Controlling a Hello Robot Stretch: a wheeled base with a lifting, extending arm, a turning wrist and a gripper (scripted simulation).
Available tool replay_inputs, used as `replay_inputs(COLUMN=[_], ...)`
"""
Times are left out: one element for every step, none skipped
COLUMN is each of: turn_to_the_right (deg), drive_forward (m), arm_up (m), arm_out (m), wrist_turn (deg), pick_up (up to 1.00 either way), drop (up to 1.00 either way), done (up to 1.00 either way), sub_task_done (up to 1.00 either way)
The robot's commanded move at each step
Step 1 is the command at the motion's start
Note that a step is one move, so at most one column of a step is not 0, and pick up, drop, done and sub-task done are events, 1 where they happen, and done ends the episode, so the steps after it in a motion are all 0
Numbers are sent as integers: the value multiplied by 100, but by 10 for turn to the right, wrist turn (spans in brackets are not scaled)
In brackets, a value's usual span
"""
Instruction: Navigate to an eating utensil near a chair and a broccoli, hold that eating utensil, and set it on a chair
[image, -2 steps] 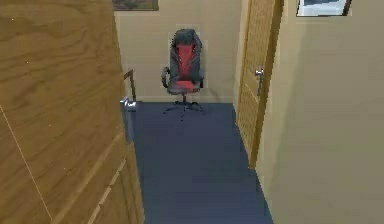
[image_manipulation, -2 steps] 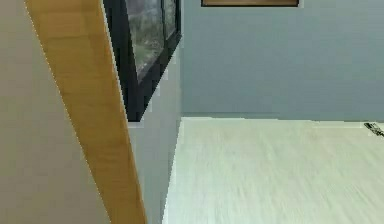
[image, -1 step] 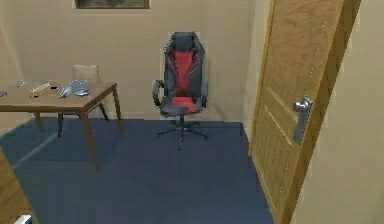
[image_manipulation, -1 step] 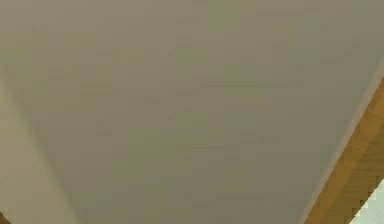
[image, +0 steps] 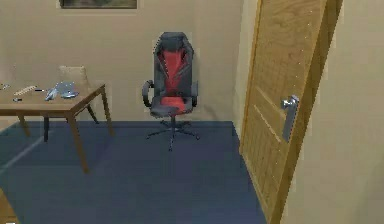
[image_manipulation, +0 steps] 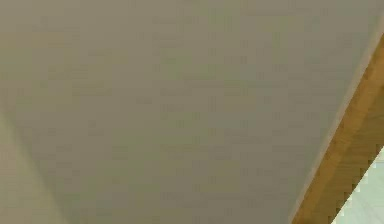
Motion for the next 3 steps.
replay_inputs(turn_to_the_right=[0, 0, -450], drive_forward=[30, 45, 0], arm_up=[0, 0, 0], arm_out=[0, 0, 0], wrist_turn=[0, 0, 0], pick_up=[0, 0, 0], drop=[0, 0, 0], done=[0, 0, 0], sub_task_done=[0, 0, 0])
